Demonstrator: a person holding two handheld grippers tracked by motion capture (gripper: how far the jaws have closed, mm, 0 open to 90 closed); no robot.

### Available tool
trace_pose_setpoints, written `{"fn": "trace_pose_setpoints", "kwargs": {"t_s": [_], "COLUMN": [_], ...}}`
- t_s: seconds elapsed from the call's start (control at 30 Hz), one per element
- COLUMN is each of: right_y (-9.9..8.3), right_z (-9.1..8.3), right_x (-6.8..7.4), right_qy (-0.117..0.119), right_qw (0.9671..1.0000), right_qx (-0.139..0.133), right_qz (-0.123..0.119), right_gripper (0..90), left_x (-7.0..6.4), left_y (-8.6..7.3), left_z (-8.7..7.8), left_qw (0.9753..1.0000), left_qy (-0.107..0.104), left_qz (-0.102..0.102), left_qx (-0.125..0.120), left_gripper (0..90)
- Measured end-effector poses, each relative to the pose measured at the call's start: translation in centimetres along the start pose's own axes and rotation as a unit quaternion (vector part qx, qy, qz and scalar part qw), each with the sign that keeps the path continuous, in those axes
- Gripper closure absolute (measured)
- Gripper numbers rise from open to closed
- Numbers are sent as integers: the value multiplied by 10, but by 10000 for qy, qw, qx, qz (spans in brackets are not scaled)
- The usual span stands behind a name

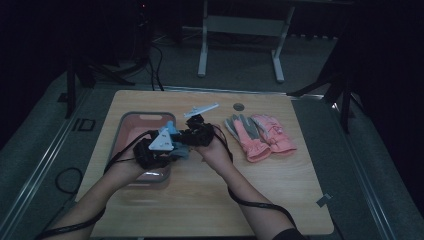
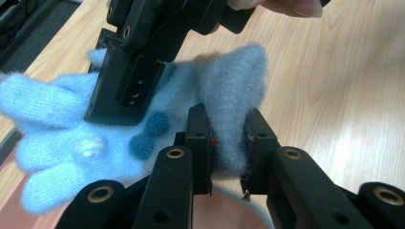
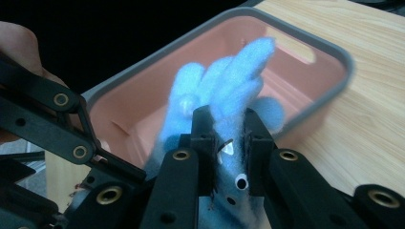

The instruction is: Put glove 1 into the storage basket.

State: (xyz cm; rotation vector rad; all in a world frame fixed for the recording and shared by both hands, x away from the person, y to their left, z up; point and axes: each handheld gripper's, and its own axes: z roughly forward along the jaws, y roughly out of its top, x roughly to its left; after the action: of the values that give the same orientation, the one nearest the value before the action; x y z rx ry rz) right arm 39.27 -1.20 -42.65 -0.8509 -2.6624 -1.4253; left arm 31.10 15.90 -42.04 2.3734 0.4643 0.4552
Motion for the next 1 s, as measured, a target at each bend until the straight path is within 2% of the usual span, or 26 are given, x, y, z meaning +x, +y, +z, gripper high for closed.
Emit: {"fn": "trace_pose_setpoints", "kwargs": {"t_s": [0.37,0.57,0.73,0.8,1.0], "right_y": [16,21,17,14,12], "right_z": [49,68,76,82,91], "right_x": [17,22,22,20,16], "right_qy": [290,383,417,422,335], "right_qw": [9996,9992,9990,9989,9989], "right_qx": [47,58,80,107,195], "right_qz": [16,72,130,194,281], "right_gripper": [795,795,795,795,795], "left_x": [20,29,34,37,44], "left_y": [-43,-60,-69,-75,-82], "left_z": [-24,-30,-29,-25,-15], "left_qw": [9995,9994,9993,9990,9984], "left_qy": [50,-12,-161,-212,-224], "left_qz": [-245,-224,-164,-98,-19], "left_qx": [207,267,303,393,523], "left_gripper": [771,771,771,771,769]}}
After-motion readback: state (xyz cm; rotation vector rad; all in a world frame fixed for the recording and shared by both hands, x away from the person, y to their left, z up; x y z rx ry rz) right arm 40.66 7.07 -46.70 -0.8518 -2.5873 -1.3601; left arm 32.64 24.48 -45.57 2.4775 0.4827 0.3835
